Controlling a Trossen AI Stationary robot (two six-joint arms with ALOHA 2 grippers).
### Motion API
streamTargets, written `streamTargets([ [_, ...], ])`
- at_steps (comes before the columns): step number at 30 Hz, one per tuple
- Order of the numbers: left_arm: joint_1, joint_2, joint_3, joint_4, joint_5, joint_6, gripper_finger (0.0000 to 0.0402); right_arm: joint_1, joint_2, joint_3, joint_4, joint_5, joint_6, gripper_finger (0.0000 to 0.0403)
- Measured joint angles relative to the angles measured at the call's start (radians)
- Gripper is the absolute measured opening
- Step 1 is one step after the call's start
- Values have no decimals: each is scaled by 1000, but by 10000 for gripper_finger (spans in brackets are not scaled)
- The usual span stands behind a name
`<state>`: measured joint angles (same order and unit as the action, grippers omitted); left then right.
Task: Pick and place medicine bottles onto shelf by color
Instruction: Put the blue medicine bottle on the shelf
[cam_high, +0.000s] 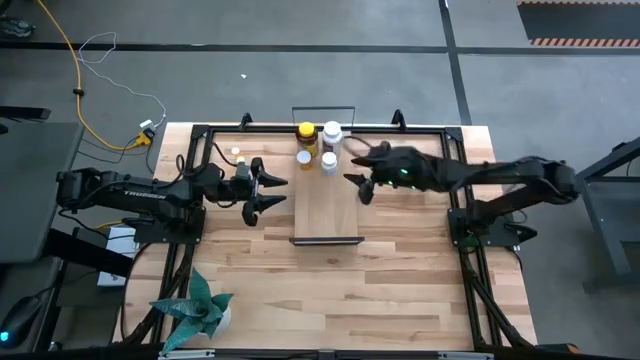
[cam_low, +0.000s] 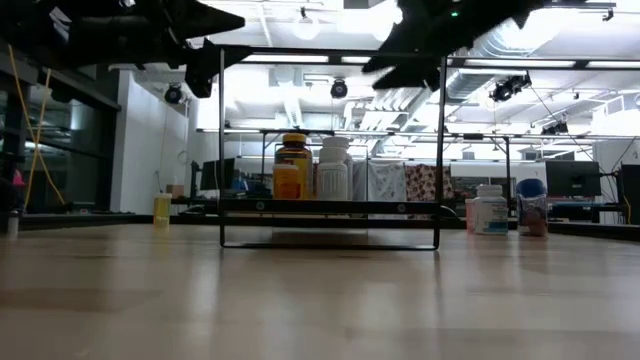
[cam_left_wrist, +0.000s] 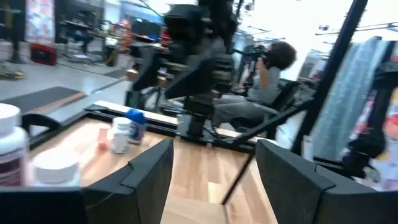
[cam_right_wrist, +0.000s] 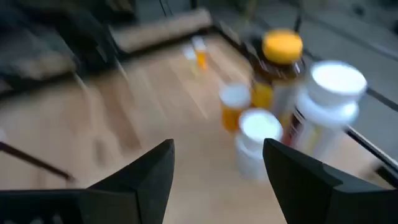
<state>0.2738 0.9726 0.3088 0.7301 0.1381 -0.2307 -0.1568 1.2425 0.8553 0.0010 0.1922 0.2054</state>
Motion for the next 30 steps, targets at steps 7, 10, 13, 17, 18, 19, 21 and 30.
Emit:
streamTargets([
  [7,-1,0,0,0,-20,42,218,29,-27,-283,635,0,-4,236],
  [10,-1,0,0,-1,-32,67,218,26,-26,-326,692,-1,-3,236],
  [13,0,0,0,-2,-69,70,218,19,-27,-328,693,1,-2,236],
  [17,0,0,0,-12,-102,69,218,19,-27,-327,685,15,-12,236],
  [18,0,0,0,-13,-102,69,218,20,-27,-327,683,19,-9,236],
  [19,0,0,0,-14,-102,69,218,20,-27,-327,681,31,-2,236],
  [21,-1,0,0,-16,-102,60,218,19,-27,-326,657,76,8,236],
  [30,-1,0,0,-31,-102,51,218,19,-27,-326,418,605,158,236],
])
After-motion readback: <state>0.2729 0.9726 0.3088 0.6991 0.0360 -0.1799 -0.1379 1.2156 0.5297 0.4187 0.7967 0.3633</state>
